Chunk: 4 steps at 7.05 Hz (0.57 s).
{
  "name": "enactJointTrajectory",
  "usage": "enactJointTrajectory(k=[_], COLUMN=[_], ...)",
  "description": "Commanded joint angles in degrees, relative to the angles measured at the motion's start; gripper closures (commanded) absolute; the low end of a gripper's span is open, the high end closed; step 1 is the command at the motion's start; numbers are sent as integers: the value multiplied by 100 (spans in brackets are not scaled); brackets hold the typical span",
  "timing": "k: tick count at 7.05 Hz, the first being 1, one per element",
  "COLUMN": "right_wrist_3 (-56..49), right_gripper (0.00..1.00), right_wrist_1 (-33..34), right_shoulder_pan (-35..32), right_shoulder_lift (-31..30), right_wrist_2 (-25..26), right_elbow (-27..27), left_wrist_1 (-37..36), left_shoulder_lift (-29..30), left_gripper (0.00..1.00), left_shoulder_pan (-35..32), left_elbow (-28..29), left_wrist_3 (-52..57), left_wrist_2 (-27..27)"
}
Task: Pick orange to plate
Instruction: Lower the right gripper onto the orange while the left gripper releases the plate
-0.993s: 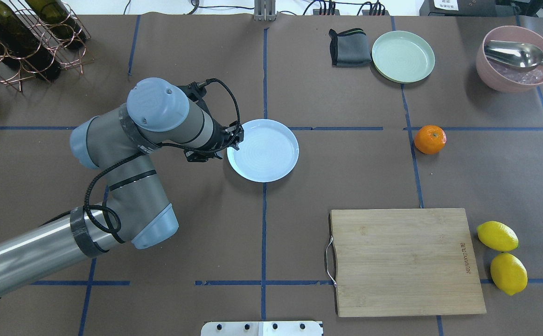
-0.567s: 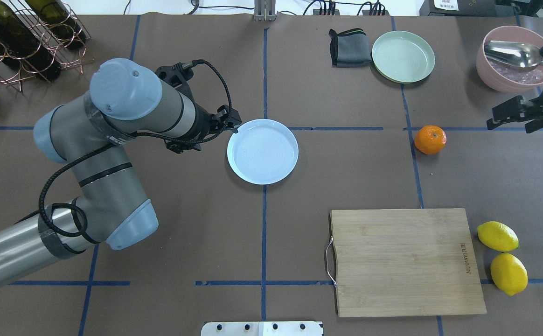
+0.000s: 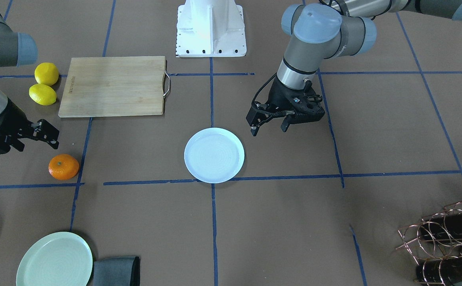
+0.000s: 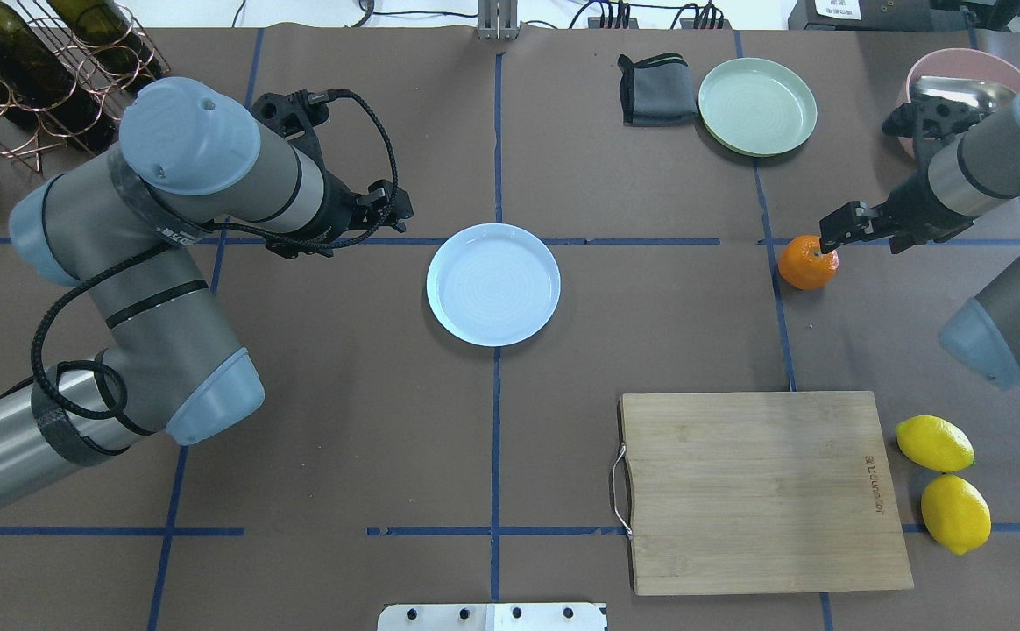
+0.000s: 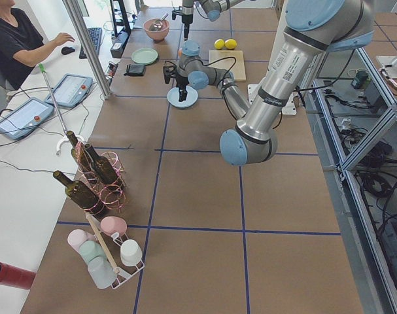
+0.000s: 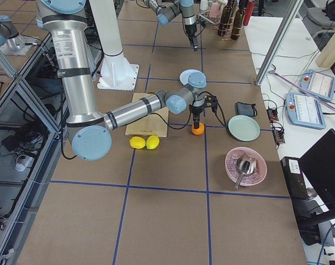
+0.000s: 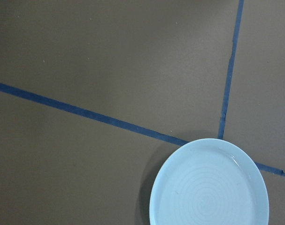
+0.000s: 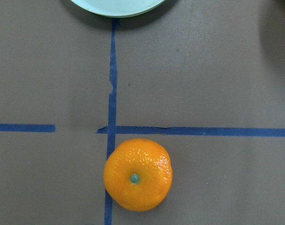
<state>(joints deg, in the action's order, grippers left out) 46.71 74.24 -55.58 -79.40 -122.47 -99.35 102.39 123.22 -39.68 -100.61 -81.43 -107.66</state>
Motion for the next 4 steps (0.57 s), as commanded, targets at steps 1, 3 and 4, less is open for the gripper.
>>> enactJointTrajectory(k=[1, 3, 4], right_wrist_3=[-3, -4, -4], right_gripper=[0, 0, 0], right_wrist_1=[-6, -6, -14], right_shoulder_pan=[257, 415, 468], right_shoulder_lift=[397, 469, 478], right_wrist_2=[214, 390, 391], right_elbow=[511, 741, 829], left_wrist_1=[-18, -18, -18], left_shoulder_lift=[1, -8, -8], left_gripper=[0, 0, 0], left_shoulder_pan=[-23, -31, -31], left_elbow=[-2, -2, -2], left_wrist_3=[31, 31, 31], left_wrist_2=[-10, -10, -10])
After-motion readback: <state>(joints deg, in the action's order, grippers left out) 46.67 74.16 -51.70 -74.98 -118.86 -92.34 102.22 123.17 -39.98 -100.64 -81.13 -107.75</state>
